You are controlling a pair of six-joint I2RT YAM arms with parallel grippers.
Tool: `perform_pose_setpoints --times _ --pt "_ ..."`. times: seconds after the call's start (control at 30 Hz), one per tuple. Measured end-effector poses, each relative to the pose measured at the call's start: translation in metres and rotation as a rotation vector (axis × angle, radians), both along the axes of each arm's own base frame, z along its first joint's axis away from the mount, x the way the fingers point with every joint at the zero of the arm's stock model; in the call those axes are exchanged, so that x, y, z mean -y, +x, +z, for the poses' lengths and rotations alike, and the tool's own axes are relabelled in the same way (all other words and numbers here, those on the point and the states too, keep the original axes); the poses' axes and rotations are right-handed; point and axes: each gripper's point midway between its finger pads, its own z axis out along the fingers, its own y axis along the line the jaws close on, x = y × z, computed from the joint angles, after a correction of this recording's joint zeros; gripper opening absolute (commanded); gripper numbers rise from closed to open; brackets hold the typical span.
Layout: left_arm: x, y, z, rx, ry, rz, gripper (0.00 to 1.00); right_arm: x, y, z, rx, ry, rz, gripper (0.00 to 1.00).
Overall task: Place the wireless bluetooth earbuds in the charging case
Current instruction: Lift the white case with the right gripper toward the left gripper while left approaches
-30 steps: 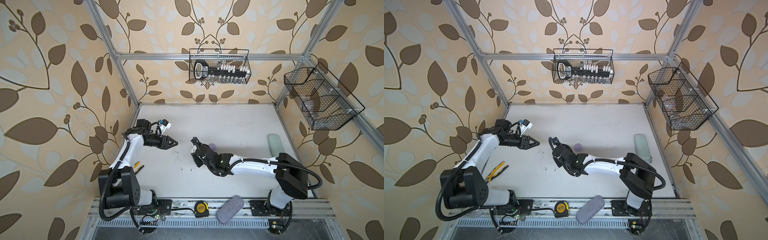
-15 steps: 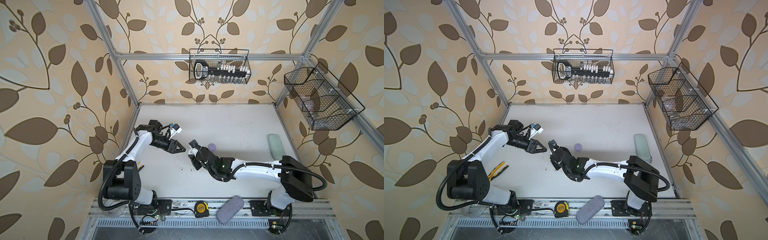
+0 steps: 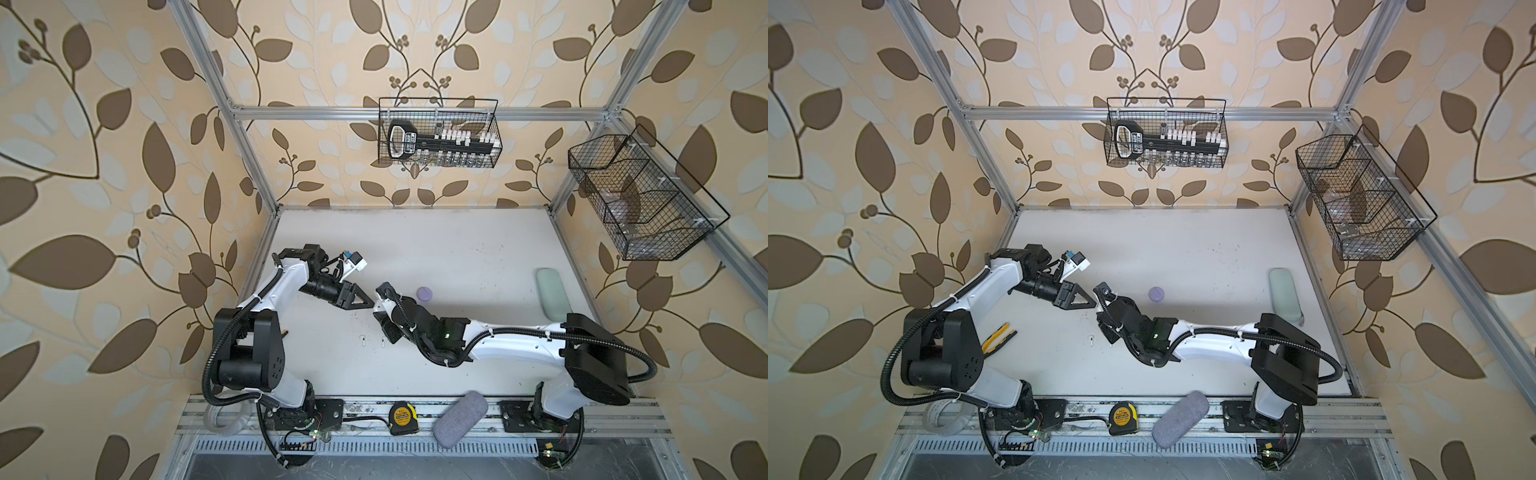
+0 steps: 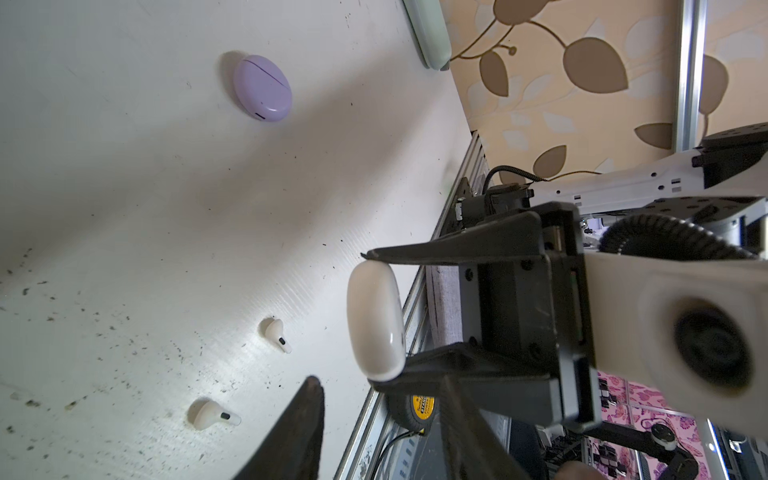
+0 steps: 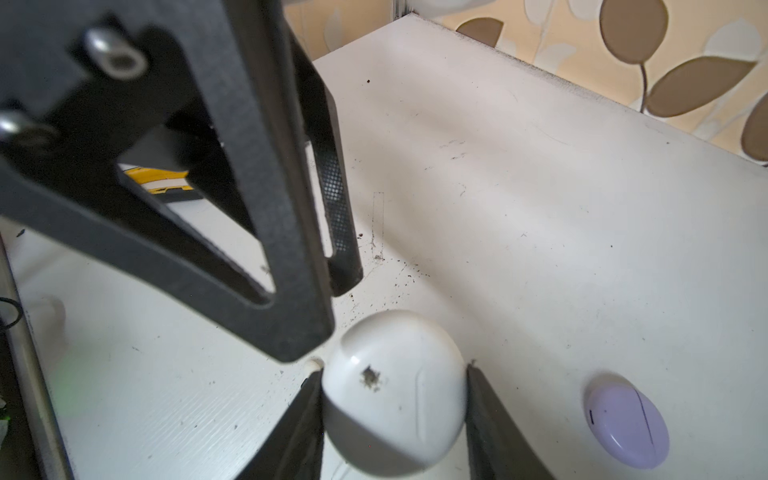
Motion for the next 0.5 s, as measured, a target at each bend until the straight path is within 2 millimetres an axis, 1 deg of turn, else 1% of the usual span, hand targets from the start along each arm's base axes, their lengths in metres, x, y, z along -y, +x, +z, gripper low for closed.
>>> perform_pose_setpoints --times 0.23,0.5 --pt "0.002 -0.003 0.0 0.002 -0.002 -0.015 0.47 -0.004 -0.006 0.0 -0.004 -0.003 0.029 0.33" --pt "0.006 -0.011 0.0 -0.022 -0.013 -0.053 0.47 -0.008 -0.01 0.001 0.007 -0.034 0.073 0.33"
